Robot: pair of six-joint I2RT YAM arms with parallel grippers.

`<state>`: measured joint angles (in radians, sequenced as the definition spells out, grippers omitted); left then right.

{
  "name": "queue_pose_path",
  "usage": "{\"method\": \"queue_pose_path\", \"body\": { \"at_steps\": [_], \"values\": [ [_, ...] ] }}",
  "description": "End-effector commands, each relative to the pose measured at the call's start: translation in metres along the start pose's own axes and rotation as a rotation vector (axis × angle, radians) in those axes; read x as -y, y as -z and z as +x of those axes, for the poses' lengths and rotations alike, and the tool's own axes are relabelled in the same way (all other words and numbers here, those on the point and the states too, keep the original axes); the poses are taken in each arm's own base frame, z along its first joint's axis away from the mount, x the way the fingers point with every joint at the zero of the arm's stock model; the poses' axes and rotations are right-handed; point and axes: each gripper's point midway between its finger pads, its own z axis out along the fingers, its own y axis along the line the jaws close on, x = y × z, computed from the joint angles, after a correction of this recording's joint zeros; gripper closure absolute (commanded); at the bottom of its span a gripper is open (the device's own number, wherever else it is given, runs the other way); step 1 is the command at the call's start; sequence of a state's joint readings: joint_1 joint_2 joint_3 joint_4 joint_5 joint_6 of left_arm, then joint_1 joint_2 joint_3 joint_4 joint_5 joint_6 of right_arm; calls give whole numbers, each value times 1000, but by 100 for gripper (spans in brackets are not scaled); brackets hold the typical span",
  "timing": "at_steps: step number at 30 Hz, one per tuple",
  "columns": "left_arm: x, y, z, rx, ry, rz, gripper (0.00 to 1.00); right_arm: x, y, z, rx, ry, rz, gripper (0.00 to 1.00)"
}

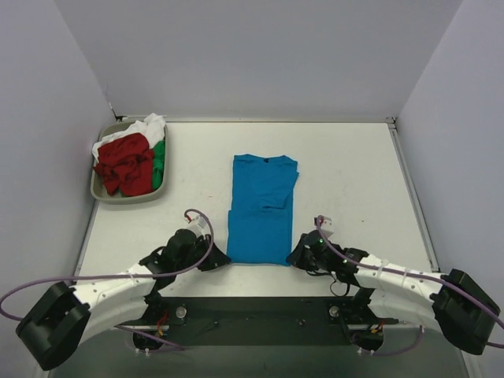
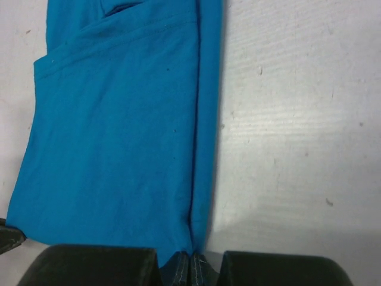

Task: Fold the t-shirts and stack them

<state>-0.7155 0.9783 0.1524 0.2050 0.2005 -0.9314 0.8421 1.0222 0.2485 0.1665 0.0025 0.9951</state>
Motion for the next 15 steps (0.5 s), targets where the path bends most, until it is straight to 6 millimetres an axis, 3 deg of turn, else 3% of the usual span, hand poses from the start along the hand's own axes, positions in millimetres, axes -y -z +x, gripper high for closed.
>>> {"method": "queue_pose_path", "body": {
  "at_steps": [1,3,5,9,15],
  "values": [
    [-7,19,9,28,49,-65,100,24,19,13,23,11,105,100],
    [-11,27,14,21,50,-90,100,25,25,20,23,25,111,100],
    [-2,34,15,39,50,-57,100,22,32,24,28,35,102,100],
    [3,43,26,19,49,-41,100,7,44,27,62,94,84,100],
    [33,54,4,91,-8,-26,100,-25,62,0,160,155,71,100]
  ]
}}
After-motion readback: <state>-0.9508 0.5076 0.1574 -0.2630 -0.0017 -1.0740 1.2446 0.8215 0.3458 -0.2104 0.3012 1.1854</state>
